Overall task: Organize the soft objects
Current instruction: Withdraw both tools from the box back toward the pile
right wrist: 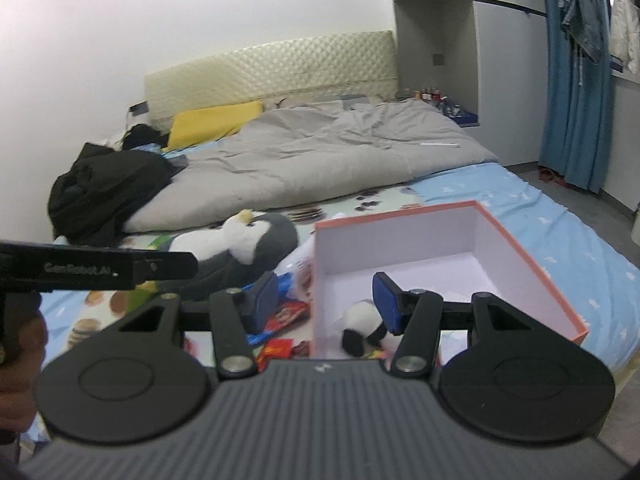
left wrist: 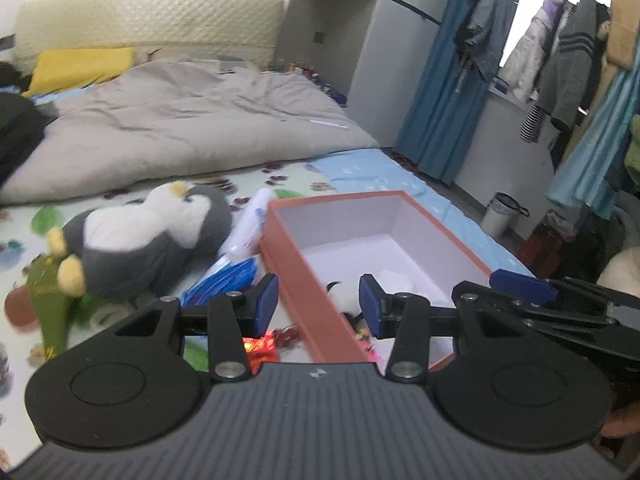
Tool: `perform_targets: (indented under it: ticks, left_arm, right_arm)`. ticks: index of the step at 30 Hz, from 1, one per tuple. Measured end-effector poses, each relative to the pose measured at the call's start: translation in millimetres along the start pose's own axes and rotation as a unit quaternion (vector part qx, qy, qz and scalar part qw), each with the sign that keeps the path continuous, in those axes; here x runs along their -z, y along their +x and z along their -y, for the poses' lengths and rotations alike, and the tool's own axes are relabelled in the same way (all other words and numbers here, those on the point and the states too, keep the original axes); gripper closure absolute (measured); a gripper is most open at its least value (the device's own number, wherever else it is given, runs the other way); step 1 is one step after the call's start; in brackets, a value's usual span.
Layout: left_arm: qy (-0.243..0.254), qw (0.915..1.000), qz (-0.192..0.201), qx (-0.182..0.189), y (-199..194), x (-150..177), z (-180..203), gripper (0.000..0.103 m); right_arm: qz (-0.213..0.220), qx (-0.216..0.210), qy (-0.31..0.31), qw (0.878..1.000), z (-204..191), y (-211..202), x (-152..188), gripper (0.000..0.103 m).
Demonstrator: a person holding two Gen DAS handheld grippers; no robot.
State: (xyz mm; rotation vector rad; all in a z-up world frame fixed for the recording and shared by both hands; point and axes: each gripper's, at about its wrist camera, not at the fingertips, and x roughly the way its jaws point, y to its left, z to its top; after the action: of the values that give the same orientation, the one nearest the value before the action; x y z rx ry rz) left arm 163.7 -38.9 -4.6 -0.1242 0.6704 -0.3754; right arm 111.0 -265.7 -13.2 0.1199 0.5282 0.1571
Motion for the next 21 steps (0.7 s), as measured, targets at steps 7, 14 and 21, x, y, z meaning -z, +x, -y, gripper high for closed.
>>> perform_targets:
  ticks: [7, 14, 21]
  left_arm:
    - [-0.018, 0.9995, 0.003, -0.026, -30, 34, -19, 0.052]
    - [-0.046, 0.997, 0.002, -0.063, -50, 69, -40, 0.052]
    - [-0.065, 0.9931, -0.011, -0.097, -59, 107, -53, 0.052]
  right_arm:
    - [-0.016, -0.025, -0.005, 1.0, -32, -6, 25, 0.048]
    - [-0.033, -0.057, -0.012, 0.998, -60, -11, 51, 0.048]
    - [-0.058, -0.073, -0.017, 0.995, -77, -11, 88, 0.048]
